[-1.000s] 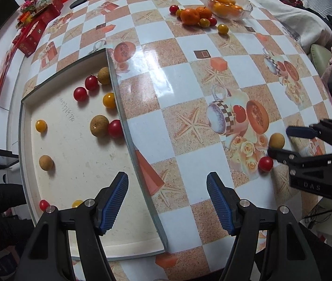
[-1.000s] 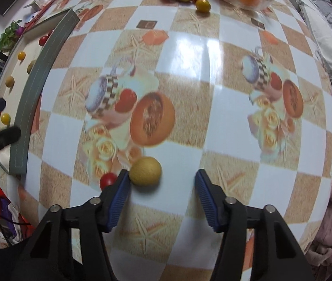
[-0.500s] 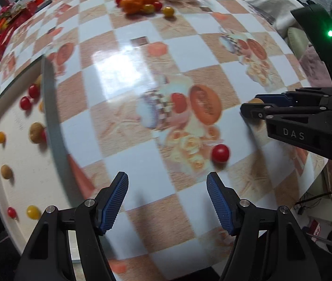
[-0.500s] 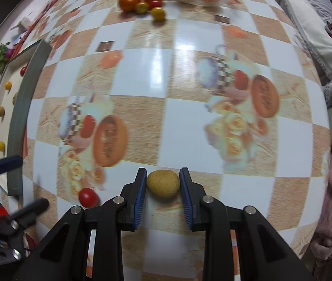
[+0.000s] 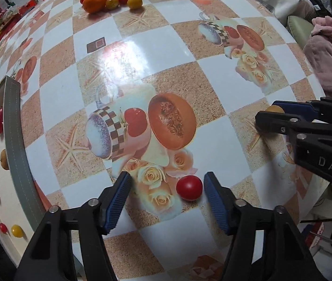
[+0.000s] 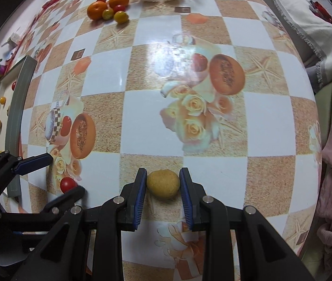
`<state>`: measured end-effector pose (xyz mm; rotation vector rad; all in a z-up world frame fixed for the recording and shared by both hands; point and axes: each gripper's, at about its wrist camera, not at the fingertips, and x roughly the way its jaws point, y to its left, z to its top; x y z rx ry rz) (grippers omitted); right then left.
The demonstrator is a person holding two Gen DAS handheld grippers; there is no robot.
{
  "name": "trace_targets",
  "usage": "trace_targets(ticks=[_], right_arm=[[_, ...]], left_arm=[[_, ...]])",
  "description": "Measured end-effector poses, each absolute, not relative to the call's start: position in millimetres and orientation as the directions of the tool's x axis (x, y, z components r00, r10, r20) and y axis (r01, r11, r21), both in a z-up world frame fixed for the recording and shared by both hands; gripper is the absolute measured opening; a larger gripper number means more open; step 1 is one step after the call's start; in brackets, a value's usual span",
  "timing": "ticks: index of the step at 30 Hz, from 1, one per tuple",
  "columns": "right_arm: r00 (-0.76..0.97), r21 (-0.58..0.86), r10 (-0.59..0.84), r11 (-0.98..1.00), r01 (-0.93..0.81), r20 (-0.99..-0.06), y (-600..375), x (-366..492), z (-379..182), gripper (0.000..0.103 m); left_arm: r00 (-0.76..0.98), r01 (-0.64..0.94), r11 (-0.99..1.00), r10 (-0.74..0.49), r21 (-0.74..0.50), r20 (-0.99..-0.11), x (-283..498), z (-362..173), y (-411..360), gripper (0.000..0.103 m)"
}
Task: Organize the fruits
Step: 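Grasp a red cherry tomato with the left tool while the right tool holds a brown fruit, then carry both fruits over the white tray and open both tools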
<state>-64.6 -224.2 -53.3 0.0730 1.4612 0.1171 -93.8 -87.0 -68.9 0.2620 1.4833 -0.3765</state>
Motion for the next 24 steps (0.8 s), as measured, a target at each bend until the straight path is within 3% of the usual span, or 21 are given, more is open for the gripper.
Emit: trace_targets(ticks=[3,5,14,24], right_arm=[[0.105,0.136,0.136,0.991,-0.012,-0.985,-231,-67,-55,0.031],[0.106,0.142,0.141,0.99,0.001,-0.984,-234,-70,-54,0.031],[0.116,0.165,0.162,0.986,0.019,-0.98,-231,-85,-47,0.031],[0.129,0.188,0.189,0.982,-0.019,-0.973,-210,-78,-32,0.031]], left_arm=[[0.055,0.404,0.914,-0.07,-0.042,-0.996,-97,-67,-89,0.043],[0.052,0.392,0.919,-0.071,-0.045,-0.996,-96,-65,-86,0.021],[-0.037,0.254,0.944,-0.208,-0.211,-0.977,-88,-62,-54,0.021],[0.006,0.225,0.946,-0.241,-0.234,-0.97,-84,-39,-21,0.021]])
